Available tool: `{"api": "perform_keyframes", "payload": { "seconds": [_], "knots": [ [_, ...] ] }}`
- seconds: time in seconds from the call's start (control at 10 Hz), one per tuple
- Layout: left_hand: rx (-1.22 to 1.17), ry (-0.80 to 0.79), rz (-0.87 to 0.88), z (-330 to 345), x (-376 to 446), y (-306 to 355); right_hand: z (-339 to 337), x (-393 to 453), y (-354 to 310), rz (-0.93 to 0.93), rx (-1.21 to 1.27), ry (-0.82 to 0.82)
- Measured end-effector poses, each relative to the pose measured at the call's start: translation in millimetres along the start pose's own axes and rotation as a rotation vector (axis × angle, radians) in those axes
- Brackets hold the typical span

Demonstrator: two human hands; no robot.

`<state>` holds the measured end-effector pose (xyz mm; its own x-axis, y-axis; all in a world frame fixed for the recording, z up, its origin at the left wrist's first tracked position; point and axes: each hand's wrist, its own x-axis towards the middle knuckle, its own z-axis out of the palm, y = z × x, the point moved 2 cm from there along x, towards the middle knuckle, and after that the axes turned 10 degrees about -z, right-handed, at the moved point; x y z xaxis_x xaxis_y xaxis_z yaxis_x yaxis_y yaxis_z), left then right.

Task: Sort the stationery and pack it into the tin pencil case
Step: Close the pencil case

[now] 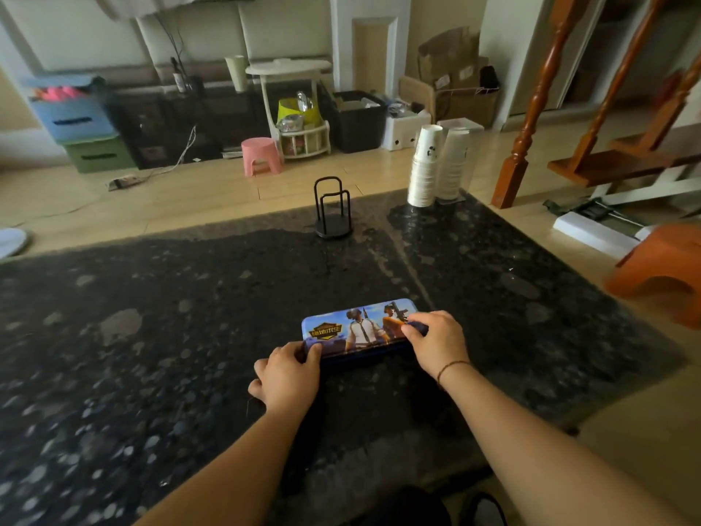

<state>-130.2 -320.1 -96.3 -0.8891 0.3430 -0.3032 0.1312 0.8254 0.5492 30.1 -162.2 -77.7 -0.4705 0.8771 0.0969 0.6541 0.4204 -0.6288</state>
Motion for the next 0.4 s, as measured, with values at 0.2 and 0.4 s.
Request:
{"api": "perform_keyframes", "payload": {
  "seconds": [0.2, 0.4],
  "knots": [
    [0.063, -0.053, -0.086, -1.2, 12.3, 10.8, 16.0, -0.9, 12.9, 0.064, 0.036, 0.142],
    [-0.036, -0.245, -0.115, -6.3, 31.1, -3.1, -17.9, 3.6, 0.2, 0.055, -0.212, -0.095]
  ]
}}
